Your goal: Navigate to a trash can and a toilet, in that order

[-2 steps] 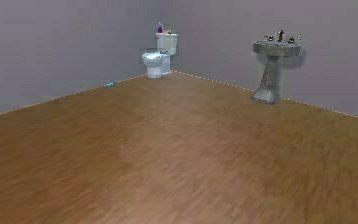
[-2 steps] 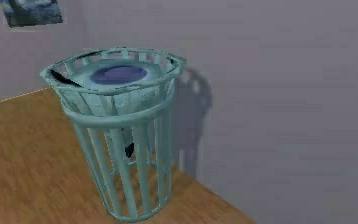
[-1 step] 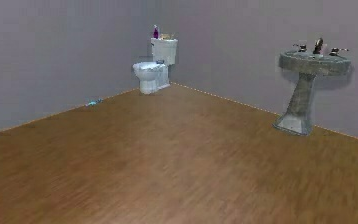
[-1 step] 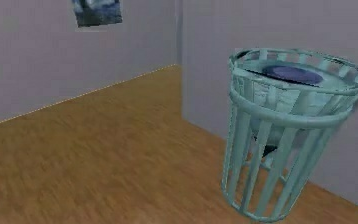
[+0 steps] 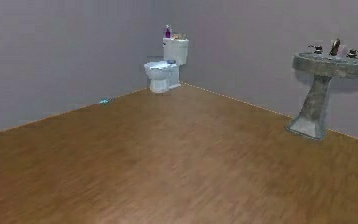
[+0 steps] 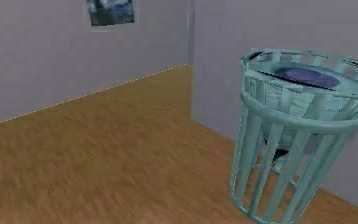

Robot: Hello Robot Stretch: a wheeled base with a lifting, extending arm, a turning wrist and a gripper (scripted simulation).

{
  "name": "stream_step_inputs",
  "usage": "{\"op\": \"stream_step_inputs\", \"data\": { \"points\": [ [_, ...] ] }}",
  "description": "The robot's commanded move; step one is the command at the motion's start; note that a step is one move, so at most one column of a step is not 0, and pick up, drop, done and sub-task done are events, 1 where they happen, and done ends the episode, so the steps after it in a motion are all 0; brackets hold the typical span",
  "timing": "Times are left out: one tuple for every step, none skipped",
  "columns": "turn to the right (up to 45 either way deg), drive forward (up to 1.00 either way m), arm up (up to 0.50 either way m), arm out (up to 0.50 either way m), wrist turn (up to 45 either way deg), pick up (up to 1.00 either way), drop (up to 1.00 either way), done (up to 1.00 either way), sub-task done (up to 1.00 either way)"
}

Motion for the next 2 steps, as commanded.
{"op": "stream_step_inputs", "data": {
  "points": [
    [0.0, 1.0, 0.0, 0.0, 0.0, 0.0, 0.0, 0.0, 0.0],
    [0.0, 1.0, 0.0, 0.0, 0.0, 0.0, 0.0, 0.0, 0.0]
  ]
}}
